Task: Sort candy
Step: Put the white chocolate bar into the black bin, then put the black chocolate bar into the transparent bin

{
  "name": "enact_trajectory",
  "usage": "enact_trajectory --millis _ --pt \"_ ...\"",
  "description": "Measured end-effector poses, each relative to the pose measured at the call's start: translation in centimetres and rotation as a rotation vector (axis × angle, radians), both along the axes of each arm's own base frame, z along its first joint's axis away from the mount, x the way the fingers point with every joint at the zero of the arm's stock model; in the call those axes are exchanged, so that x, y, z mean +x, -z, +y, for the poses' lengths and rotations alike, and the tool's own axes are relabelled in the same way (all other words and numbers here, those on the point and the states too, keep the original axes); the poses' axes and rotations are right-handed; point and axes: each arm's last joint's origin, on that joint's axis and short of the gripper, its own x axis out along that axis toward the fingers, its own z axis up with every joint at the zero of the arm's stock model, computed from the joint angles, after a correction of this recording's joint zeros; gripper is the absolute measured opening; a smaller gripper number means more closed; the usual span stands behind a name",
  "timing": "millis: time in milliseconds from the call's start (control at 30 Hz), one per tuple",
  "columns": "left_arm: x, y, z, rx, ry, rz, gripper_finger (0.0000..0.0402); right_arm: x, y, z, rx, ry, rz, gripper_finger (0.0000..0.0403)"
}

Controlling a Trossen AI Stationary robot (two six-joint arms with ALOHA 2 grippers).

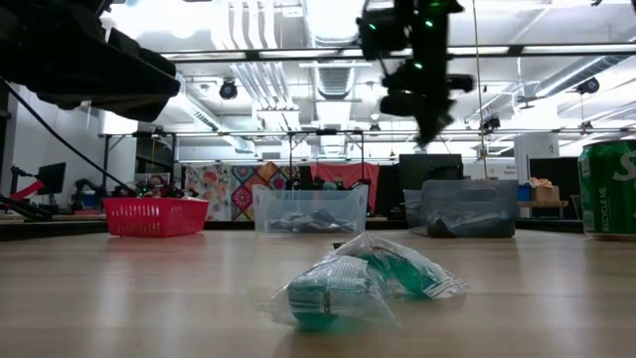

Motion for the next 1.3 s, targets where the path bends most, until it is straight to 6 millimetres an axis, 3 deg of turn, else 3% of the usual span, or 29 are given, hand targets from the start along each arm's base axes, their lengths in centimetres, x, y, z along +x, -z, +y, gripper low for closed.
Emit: enact_trajectory --millis 133,333,533,667,867,1100,1300 --pt "0.1 -0.3 0.0 -0.017 0.0 -0.024 0.0 -2.0 0.7 0.1 -0.015 0.077 -0.025 0.0035" --pt "0.1 -0.5 -0.1 -0.035 0.0 -0.05 0.0 -3.5 1.4 0.8 0.014 0.074 -0.079 0.0096" --pt "0.2 -0.9 -0.1 -0.023 -0.016 -0.086 0.0001 -4.1 0.2 2.5 0.007 0.074 -0.165 0.0146" --pt "0.3 -1.1 -0.1 -0.003 -0.011 -0.115 0.0021 -3.6 -1.2 5.4 -0.006 -0.03 -0.269 0.0151" --pt "0.8 -1.5 0.5 -0.027 -0.043 -0.153 0.0089 -3.0 -2.0 10.9 0.016 -0.155 -0.378 0.0149" --pt "1.7 -0.5 0.3 -0.016 -0.048 -0.225 0.0167 -2.1 -0.5 17.6 -0.009 -0.295 -0.389 0.0156" --pt "3.0 1.5 -0.2 0.091 -0.038 -0.245 0.0195 -2.1 1.3 22.4 0.024 -0.369 -0.397 0.0157"
